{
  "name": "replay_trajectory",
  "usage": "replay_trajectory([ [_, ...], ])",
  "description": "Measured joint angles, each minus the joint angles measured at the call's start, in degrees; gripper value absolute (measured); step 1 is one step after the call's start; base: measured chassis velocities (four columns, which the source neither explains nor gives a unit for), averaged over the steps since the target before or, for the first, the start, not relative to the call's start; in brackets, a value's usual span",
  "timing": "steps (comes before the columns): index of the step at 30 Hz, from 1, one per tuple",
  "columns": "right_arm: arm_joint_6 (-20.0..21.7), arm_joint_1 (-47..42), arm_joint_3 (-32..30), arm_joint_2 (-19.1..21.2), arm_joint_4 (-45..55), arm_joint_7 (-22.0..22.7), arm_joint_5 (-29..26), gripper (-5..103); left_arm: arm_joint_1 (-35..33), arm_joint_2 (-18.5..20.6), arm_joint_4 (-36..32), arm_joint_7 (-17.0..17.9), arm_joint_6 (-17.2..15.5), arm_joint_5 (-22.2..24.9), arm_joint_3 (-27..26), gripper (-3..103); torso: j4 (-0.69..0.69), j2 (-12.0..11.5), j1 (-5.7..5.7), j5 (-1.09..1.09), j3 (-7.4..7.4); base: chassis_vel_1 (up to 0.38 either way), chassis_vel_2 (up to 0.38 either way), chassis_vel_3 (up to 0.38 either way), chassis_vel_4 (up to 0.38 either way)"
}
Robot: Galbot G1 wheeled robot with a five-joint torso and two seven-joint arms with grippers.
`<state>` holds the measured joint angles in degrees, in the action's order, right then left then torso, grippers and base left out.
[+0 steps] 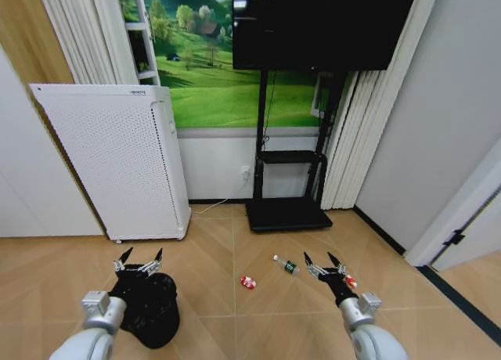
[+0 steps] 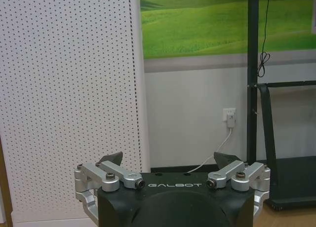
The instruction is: Pick up the trash bin and place the garbage on the floor into it.
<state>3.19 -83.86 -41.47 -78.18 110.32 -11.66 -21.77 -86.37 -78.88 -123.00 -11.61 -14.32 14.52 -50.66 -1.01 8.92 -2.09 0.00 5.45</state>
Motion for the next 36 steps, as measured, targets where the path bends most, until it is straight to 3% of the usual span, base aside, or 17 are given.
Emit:
replay_trajectory([
  [28, 0.81, 1.57, 0.23, -0.01, -1.65, 0.06, 0.08, 100, 1.21, 0.18, 1.38, 0.16, -0.46, 0.29, 0.24, 100, 0.00, -6.26, 0.78, 0.00, -5.45, 0.000, 0.000, 0.000, 0.000],
  [33, 0.93, 1.66, 0.22, -0.02, -2.03, 0.05, 0.10, 100, 0.27, -0.27, 0.33, 3.14, -1.61, -0.06, 0.28, 100, -0.01, -7.07, 1.05, 0.00, -5.46, 0.000, 0.000, 0.000, 0.000],
  [36, 0.69, 1.26, -0.46, 0.00, -2.15, 0.05, -0.01, 100, -1.37, -0.88, -1.51, 5.27, -4.31, 0.86, 0.17, 100, 0.02, -7.16, 1.10, 0.01, -5.47, 0.000, 0.000, 0.000, 0.000],
])
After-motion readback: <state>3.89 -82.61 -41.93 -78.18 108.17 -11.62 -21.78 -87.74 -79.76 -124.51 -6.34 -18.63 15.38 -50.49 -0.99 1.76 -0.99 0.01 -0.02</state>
